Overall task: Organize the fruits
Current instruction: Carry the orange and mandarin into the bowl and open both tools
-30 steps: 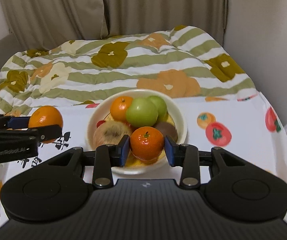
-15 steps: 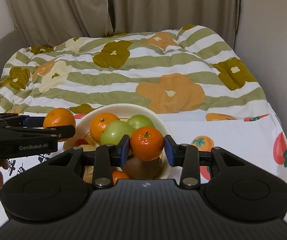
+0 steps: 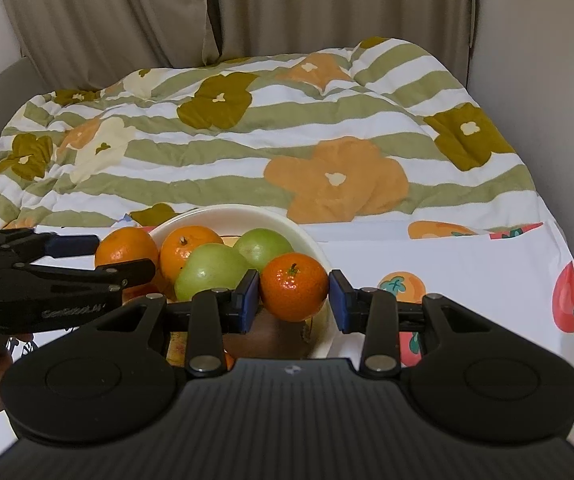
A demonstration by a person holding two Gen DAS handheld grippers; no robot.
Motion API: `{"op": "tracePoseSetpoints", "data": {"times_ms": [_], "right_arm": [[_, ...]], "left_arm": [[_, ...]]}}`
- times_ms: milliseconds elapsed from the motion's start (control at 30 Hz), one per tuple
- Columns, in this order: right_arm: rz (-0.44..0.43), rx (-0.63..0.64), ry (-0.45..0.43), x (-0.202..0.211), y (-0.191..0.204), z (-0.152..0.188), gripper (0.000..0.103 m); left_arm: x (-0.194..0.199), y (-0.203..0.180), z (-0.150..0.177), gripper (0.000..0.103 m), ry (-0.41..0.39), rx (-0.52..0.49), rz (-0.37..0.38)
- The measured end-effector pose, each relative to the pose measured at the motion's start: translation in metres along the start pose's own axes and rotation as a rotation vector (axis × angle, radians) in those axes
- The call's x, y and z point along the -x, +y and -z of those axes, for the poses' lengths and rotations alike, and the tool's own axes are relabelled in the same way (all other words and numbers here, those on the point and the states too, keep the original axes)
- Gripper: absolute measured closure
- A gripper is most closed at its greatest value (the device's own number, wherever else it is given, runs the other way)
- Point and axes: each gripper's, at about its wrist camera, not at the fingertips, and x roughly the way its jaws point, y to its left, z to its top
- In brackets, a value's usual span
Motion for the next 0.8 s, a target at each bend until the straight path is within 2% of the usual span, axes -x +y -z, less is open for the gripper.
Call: {"op": "tracePoseSetpoints", "data": {"times_ms": [500,733,800], "right_arm": [[0.011,0.028,-0.002,-0.02,-0.005,-0.004,0.051],[-0.017,0.021,0.009,-0.034,-0.014,-0.004,0.05],[-0.037,0.017,0.017,-0.037,-0.016,-0.004,0.046]], "left_arm": [[0.024,0.006,0.003,0.02,-0.021,0.002,-0.006],[0.03,0.001,0.008,0.02,-0.014,0.009,-0.023],[0.031,0.0,0.009,0.02,-0.014,0.011,-0.031]]}}
